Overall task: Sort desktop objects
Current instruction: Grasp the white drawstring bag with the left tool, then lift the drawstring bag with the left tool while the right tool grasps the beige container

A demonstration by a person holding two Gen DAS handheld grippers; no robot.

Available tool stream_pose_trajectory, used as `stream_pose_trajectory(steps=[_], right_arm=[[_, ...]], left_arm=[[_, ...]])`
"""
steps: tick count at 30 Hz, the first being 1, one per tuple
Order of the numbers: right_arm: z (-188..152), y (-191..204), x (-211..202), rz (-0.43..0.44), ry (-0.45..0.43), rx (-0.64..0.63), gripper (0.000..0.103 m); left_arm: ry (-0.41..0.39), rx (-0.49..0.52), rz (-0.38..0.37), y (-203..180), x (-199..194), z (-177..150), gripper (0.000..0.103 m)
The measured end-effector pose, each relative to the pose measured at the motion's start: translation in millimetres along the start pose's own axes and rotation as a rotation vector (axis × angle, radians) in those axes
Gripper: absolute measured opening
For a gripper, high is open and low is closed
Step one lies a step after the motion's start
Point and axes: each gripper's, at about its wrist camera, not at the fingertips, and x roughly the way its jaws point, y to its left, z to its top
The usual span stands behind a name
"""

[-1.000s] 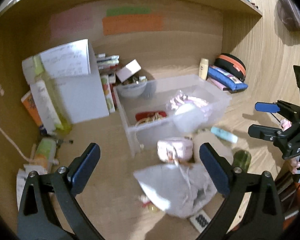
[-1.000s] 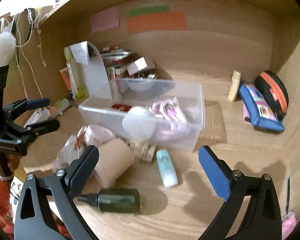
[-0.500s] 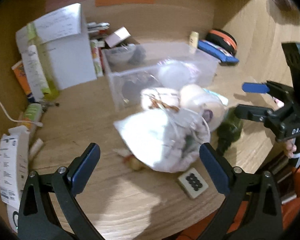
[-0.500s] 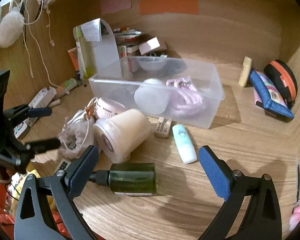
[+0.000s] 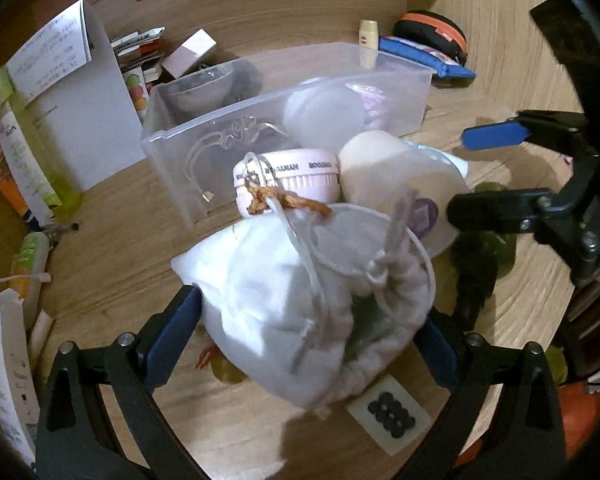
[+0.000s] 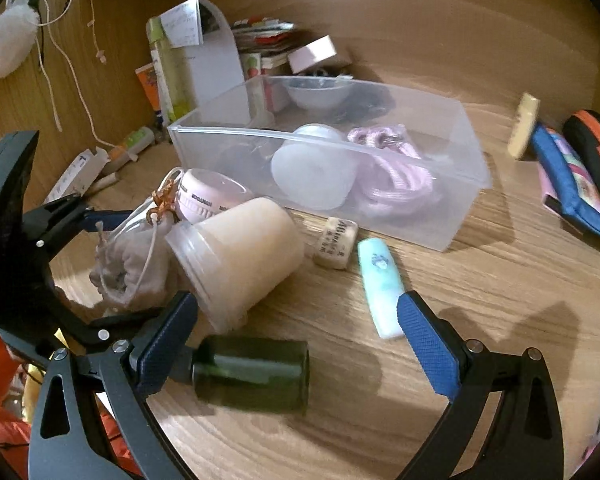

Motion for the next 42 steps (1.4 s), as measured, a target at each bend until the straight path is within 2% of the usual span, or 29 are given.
stream_pose_trajectory(steps=[7,9,11,13,15,20,28,36,42], right_arm=[[18.9,4.9,24.8,0.105,0.049,-0.061,0.097],[22.4,8.3,28.6,0.129,0.053,-0.085,0.088],[24.7,13.1,31.4,0.145,0.054,-0.114,0.083],[27.1,16.7,34.0,0.146,0.052,-0.136,0.08],[28.8,19.6,35.9,0.16,0.053,-0.154,0.068],[30.3,22.6,36.9,0.156,0.046,-0.176,0.068],[32.2,12.6,31.0,0.18,0.04,-0.102,0.065],[37.2,0.5,14.9,0.174,-0.004,-0.043,0.064],[41.8,-2.1,-1.4,0.168,-0.048,-0.03,0.064]], left_arm=[[-0.031,-0.069,-0.03,16.7,-4.7,0.9,0.067],[-0.039,-0.113,-0.058,25.6,-8.8,-0.4,0.062],[-0.049,-0.141,-0.065,32.5,-13.0,-0.6,0.053],[-0.06,-0.157,-0.057,37.8,-18.3,-0.1,0.049],[-0.067,-0.168,-0.051,43.7,-22.0,0.6,0.047],[-0.087,-0.206,-0.042,59.4,-30.8,3.7,0.045],[-0.148,-0.308,-0.147,86.7,-50.2,18.1,0.044],[-0.209,-0.359,-0.158,100.2,-70.9,23.2,0.044],[-0.16,-0.374,-0.205,96.5,-64.3,8.0,0.044]])
